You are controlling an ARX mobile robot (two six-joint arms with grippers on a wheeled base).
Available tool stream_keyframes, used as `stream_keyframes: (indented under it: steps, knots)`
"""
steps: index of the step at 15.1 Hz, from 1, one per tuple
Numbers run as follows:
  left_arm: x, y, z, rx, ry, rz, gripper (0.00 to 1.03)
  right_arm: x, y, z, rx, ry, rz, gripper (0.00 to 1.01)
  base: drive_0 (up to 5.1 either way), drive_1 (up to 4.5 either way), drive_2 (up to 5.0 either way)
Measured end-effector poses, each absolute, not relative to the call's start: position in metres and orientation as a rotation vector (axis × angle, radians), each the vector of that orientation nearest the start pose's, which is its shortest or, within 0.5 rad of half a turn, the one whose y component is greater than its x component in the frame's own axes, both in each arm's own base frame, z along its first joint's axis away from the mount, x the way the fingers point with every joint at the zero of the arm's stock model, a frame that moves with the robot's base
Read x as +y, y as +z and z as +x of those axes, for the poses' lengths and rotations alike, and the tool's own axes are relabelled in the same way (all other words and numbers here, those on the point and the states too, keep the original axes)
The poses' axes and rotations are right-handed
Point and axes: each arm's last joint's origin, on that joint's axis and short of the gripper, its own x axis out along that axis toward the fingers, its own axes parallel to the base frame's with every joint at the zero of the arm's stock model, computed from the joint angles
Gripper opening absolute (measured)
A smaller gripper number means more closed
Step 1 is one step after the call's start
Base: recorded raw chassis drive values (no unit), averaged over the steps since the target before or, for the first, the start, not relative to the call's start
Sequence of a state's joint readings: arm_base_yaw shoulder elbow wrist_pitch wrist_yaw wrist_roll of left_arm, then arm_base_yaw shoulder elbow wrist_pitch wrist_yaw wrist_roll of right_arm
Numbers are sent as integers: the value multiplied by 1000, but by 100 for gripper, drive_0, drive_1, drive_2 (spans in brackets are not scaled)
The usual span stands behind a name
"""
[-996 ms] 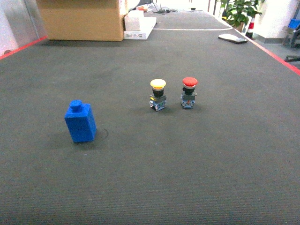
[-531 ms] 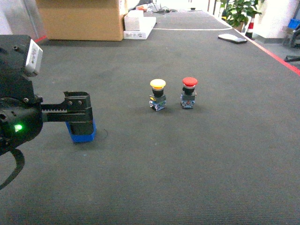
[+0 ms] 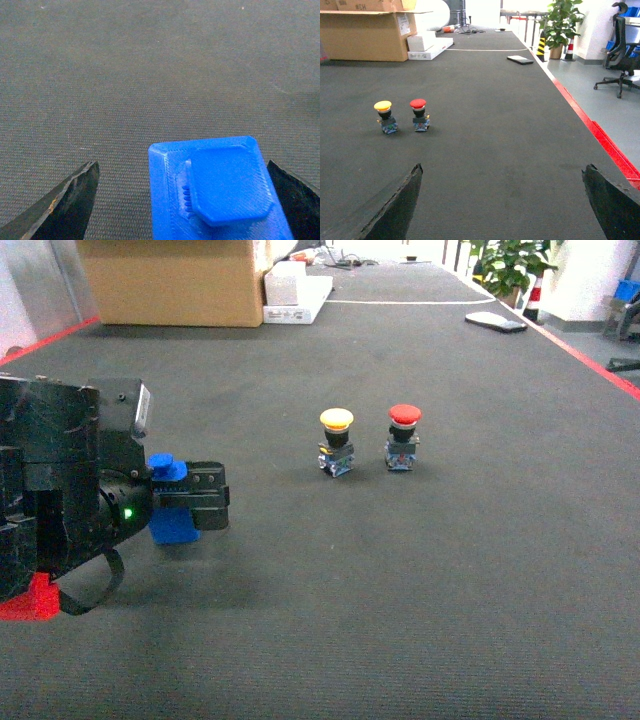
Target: Pick blue part to blue bin on bottom shelf
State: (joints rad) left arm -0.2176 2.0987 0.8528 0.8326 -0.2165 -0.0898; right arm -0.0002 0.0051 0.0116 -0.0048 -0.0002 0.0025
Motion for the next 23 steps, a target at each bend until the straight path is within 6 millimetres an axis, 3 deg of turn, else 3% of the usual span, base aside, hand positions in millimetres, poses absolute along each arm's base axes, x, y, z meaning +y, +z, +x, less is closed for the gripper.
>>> stream_keyframes:
  steps: [2, 4, 7, 10, 11, 13, 14, 17, 23]
  knots:
    - [-74, 75, 385, 368, 13, 8, 67, 0, 167, 97, -2, 0, 2, 98, 0, 0, 0]
    - [-73, 74, 385, 368, 11, 7, 48, 0, 167, 97, -2, 0, 2, 98, 0, 0, 0]
    - [-72, 74, 382, 358, 8, 11, 45, 0, 167, 97, -2, 0, 2, 98, 0, 0, 0]
    - [-71, 86, 356, 341, 16, 11, 45, 0, 167, 97, -2, 0, 2, 98, 0, 0, 0]
    - [-72, 104, 338, 308, 15, 26, 45, 0, 167, 97, -2, 0, 2, 98, 0, 0, 0]
    - [-70, 166, 284, 242, -10, 55, 45, 0, 167, 97, -2, 0, 2, 98, 0, 0, 0]
    - [-66, 183, 265, 222, 0, 50, 45, 0, 167, 97, -2, 0, 2, 98, 0, 0, 0]
    - [-62, 202, 237, 196, 22, 41, 45, 0, 167, 97, -2, 0, 2, 98, 0, 0, 0]
    - [-57, 221, 201, 160, 56, 20, 45, 0, 167, 97, -2, 0, 2, 98, 0, 0, 0]
